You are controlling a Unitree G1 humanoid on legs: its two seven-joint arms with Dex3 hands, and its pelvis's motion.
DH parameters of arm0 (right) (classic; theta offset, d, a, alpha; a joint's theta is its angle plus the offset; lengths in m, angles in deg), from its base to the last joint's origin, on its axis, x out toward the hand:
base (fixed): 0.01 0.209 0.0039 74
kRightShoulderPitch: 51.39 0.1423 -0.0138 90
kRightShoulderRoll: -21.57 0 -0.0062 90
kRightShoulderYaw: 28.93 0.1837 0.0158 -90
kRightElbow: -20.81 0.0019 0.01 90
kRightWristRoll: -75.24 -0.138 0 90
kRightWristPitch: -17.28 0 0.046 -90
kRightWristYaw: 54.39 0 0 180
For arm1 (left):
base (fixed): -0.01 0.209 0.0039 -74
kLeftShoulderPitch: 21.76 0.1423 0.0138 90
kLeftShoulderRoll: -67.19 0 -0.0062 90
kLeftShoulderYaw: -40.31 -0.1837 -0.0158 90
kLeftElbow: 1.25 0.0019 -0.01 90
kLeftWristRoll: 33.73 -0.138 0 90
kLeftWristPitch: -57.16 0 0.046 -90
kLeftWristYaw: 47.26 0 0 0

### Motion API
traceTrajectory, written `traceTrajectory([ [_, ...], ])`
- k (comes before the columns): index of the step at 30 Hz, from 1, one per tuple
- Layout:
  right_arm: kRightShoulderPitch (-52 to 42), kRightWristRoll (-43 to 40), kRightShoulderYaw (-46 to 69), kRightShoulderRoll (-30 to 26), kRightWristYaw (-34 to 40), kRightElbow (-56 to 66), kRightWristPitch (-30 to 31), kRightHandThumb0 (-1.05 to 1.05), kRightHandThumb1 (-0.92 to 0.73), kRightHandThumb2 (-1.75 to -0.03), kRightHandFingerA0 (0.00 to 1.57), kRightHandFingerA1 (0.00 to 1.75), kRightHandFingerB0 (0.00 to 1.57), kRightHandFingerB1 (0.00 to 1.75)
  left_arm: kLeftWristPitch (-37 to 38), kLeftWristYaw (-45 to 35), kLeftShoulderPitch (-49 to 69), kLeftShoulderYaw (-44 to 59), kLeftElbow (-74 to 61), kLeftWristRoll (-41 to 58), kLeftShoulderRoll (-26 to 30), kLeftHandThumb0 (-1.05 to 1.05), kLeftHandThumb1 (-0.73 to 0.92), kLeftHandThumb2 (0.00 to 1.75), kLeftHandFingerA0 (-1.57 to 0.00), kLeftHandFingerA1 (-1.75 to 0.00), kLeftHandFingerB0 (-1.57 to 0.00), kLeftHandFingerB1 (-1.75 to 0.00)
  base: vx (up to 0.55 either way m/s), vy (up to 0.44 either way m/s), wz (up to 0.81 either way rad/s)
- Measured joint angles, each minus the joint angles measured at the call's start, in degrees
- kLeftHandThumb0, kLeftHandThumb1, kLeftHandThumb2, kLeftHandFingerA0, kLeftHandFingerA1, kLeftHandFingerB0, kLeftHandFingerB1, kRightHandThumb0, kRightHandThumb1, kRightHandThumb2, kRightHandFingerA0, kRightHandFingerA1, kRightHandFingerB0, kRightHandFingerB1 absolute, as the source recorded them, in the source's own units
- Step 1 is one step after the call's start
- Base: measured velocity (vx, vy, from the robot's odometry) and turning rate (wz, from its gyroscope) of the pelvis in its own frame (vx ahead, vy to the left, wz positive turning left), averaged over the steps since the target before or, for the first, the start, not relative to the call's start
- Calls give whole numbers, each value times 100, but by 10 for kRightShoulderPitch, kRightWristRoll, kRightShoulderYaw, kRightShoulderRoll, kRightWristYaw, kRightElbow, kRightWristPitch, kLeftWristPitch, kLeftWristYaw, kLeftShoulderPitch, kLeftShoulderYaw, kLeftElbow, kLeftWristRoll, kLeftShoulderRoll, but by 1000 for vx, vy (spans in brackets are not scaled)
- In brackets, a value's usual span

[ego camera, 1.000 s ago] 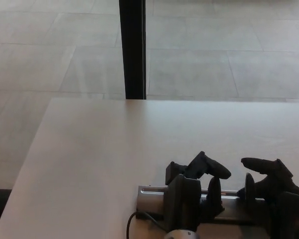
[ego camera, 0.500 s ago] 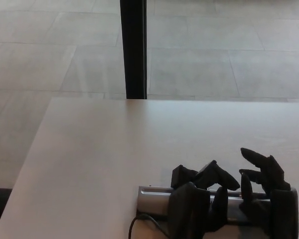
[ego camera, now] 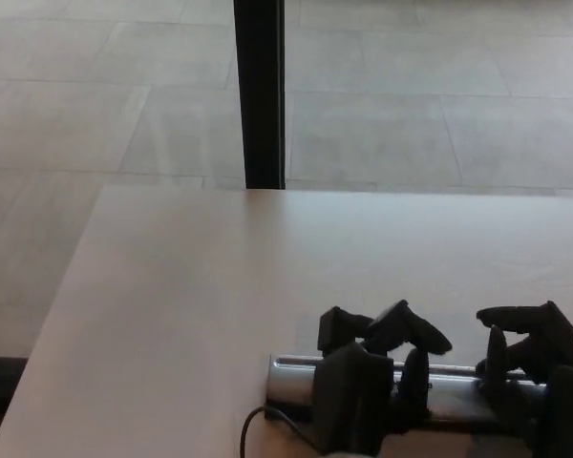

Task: A hole pucnch is kept on the middle on the desk infront of the robot and the robot uses both its hands as fists to press on it and use it

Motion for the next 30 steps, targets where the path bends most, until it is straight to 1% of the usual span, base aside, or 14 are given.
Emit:
traceTrajectory([
  [3, -2, -9, 4, -4, -12, 47, 7, -30, -65, -98, 101, 175, 73, 149, -2, -26, 1, 36, -54, 16, 0, -34, 75, 91, -91, -175, -62, -171, 0, 0, 0],
  [4, -2, -12, 5, -6, -17, 58, 9, -29, -62, -101, 103, 175, 75, 147, -3, -33, 2, 43, -69, 20, 0, -33, 73, 92, -87, -175, -67, -153, 0, 0, 0],
  [5, -2, -17, 5, -9, -23, 74, 13, -29, -61, -101, 102, 175, 74, 148, -4, -43, 2, 52, -90, 26, 0, -33, 74, 88, -89, -175, -58, -167, 0, 0, 0],
  [8, -1, -31, 7, -16, -39, 117, 24, -30, -65, -99, 102, 175, 75, 146, -11, -70, 1, 76, -144, 45, 1, -31, 72, 92, -93, -175, -61, -168, 0, 0, 0],
  [10, 1, -39, 9, -23, -49, 144, 32, -26, -62, -110, 102, 175, 78, 142, -16, -86, 0, 91, -175, 59, 1, -35, 67, 100, -96, -175, -66, -166, 0, 0, 0],
  [13, 5, -56, 16, -42, -66, 189, 48, -25, -61, -112, 98, 175, 76, 143, -34, -115, -5, 121, -237, 86, 5, -37, 68, 97, -96, -175, -67, -164, 0, 0, 0],
  [15, 7, -64, 22, -54, -73, 211, 56, -22, -60, -114, 99, 175, 75, 142, -45, -128, -9, 135, -267, 100, 9, -38, 75, 81, -95, -175, -68, -169, 0, 0, 0],
  [18, 9, -80, 35, -75, -84, 242, 71, -27, -55, -112, 101, 175, 75, 149, -64, -147, -13, 160, -314, 125, 24, -28, 77, 92, -93, -175, -63, -173, 0, 0, 0],
  [21, 9, -92, 58, -104, -93, 262, 85, -29, -56, -110, 102, 175, 73, 151, -83, -163, -13, 185, -359, 151, 49, -29, 76, 89, -94, -175, -64, -173, 0, 0, 0],
  [23, 9, -101, 74, -123, -97, 270, 93, -38, -54, -106, 107, 175, 83, 143, -94, -171, -12, 202, -382, 166, 68, -33, 83, 74, -93, -175, -65, -175, 0, 0, 0],
  [24, 9, -106, 87, -137, -101, 274, 99, -38, -54, -106, 107, 175, 83, 143, -102, -178, -10, 215, -397, 176, 82, -33, 83, 74, -93, -175, -65, -175, 0, 0, 0],
  [25, 9, -112, 98, -151, -105, 275, 104, -47, -51, -112, 131, 140, 96, 117, -108, -182, -8, 226, -409, 186, 95, -31, 85, 73, -92, -175, -63, -175, 0, 0, 0],
  [29, 6, -135, 152, -209, -118, 275, 126, -46, -52, -114, 134, 141, 97, 118, -132, -202, 12, 277, -451, 221, 146, -28, 86, 73, -90, -175, -59, -174, 0, 0, 0],
  [30, 4, -141, 167, -225, -122, 272, 132, -42, -50, -112, 110, 175, 86, 143, -138, -207, 20, 291, -459, 229, 160, -27, 89, 66, -90, -175, -58, -171, 0, 0, 0],
])
